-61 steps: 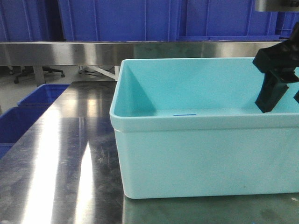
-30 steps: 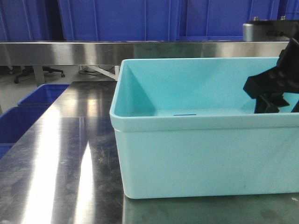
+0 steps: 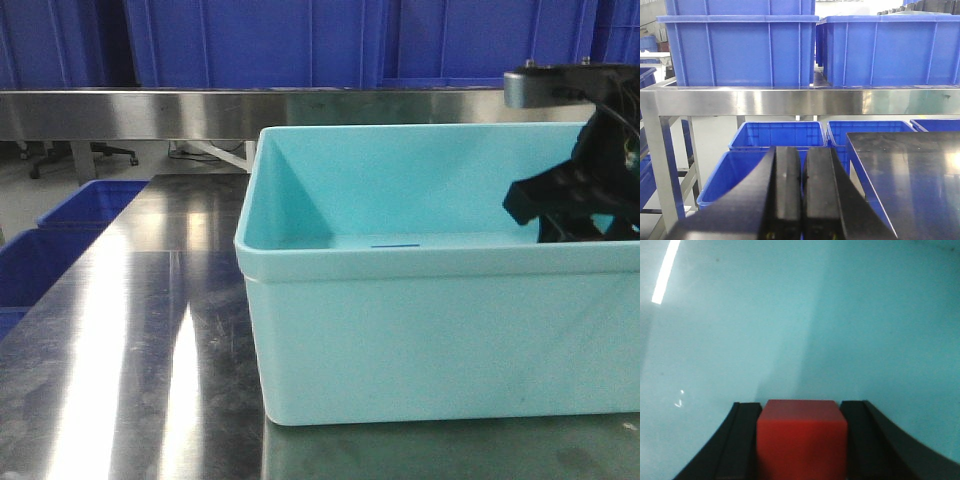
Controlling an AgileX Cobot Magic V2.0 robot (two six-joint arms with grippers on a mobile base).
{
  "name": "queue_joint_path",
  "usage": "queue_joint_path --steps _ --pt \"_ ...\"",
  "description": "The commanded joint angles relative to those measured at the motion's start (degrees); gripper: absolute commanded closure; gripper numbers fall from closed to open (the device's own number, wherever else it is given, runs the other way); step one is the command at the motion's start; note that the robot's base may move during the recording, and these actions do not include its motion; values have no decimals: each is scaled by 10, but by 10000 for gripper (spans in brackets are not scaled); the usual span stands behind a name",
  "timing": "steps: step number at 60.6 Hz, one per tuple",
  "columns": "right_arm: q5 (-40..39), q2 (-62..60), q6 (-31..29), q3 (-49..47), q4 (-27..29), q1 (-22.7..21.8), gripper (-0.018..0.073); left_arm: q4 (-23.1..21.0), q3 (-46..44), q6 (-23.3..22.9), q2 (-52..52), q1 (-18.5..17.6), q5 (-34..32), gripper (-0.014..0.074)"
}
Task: Pick red cube and place on left shelf
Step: 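Close the right gripper on the red cube and lift it out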
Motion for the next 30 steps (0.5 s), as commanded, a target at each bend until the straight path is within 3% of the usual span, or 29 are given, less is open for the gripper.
queue_joint_path --steps 1,6,30 --pt "-29 -39 -3 -35 -6 -1 524 0 14 0 -9 -2 -49 495" --pt "-44 -62 -3 -52 -6 -1 484 0 14 0 -9 -2 -49 495" --pt "-170 -276 -3 -51 -6 -2 507 0 14 0 -9 -2 -49 495"
